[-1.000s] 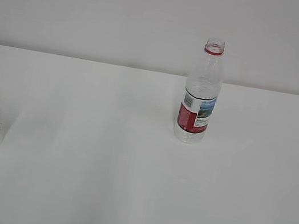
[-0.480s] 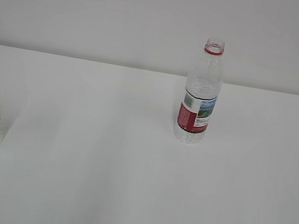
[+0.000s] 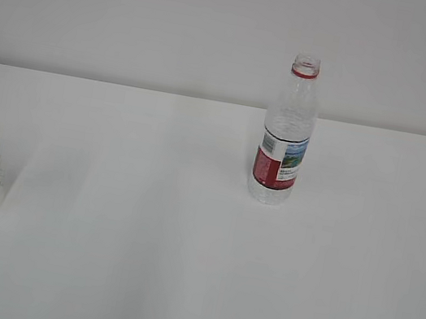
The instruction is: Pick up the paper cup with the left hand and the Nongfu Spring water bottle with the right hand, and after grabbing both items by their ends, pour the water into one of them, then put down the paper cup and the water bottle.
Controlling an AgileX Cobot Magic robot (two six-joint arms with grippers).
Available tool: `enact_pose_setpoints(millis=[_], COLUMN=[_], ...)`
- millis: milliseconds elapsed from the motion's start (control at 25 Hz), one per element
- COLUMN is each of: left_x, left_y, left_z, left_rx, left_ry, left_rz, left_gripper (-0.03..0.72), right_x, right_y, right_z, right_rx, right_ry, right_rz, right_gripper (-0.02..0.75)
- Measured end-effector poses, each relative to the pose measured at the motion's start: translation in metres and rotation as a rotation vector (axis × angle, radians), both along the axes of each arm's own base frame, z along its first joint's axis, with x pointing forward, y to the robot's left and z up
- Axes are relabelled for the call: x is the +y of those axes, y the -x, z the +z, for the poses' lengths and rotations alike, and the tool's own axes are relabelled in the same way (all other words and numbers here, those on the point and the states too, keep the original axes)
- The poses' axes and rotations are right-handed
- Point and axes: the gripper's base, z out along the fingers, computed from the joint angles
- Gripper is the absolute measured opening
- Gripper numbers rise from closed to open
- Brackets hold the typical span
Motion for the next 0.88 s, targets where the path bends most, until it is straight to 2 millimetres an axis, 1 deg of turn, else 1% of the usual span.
enact_pose_setpoints(millis=[880], left_x=[0.0], left_y=[0.0], left_z=[0.0], left_rx=[0.0], left_ry=[0.0], left_rz=[0.0], left_gripper=[0.587], right_x=[0.0], right_y=[0.0003], right_z=[0.0007], right_rx=[-0.002], right_ry=[0.002], right_rz=[0.001], right_gripper=[0.588])
